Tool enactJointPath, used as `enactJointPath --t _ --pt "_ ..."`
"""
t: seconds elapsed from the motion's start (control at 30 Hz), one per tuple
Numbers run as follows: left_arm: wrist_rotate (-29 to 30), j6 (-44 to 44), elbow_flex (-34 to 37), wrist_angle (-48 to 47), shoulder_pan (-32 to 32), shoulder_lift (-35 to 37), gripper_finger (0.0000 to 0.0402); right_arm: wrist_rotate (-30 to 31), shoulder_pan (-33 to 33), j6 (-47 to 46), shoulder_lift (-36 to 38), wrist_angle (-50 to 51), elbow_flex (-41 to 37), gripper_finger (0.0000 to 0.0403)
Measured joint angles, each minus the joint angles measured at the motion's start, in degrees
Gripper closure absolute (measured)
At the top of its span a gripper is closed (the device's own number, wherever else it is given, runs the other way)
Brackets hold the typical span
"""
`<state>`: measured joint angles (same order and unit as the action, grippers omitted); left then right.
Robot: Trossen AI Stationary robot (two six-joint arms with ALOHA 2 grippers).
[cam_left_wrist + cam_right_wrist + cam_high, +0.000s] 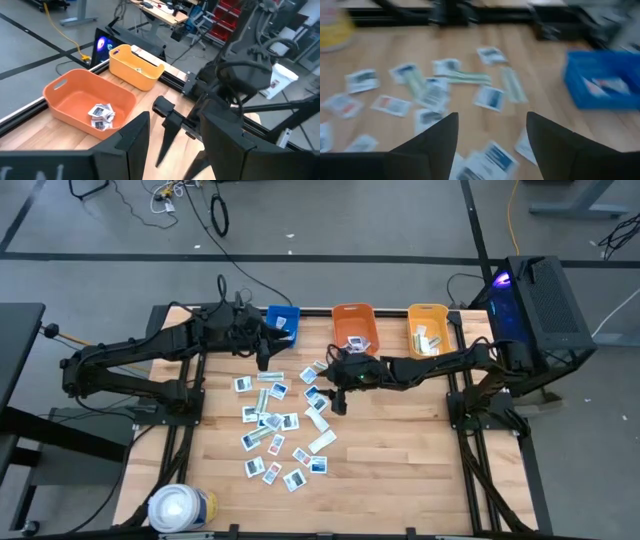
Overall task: Pick & Place First Aid Supplies
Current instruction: Put the bandage into the yellow bin
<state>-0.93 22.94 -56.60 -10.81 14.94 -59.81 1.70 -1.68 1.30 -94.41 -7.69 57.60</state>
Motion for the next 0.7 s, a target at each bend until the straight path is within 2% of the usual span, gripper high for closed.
enactJointPath --t 0.1,0.3,0.5,0.7 --pt "-1.2 -0.9 0.0 0.0 -0.8 0.0 0.0223 -6.7 0.4 4.3 0.0 0.1 0.5 0.0168" --pt "-1.8 -1.1 0.0 0.0 -3.3 0.0 0.0223 -12.6 0.3 4.7 -1.5 6.3 0.5 0.0168" --pt "-1.8 -1.1 0.0 -0.2 -5.5 -0.2 0.0223 -23.9 1.5 11.8 -4.3 9.9 0.5 0.0166" --pt "-0.7 -1.1 0.0 -0.2 -6.9 -0.2 0.0223 -24.7 3.3 13.7 -6.5 9.6 0.5 0.0144"
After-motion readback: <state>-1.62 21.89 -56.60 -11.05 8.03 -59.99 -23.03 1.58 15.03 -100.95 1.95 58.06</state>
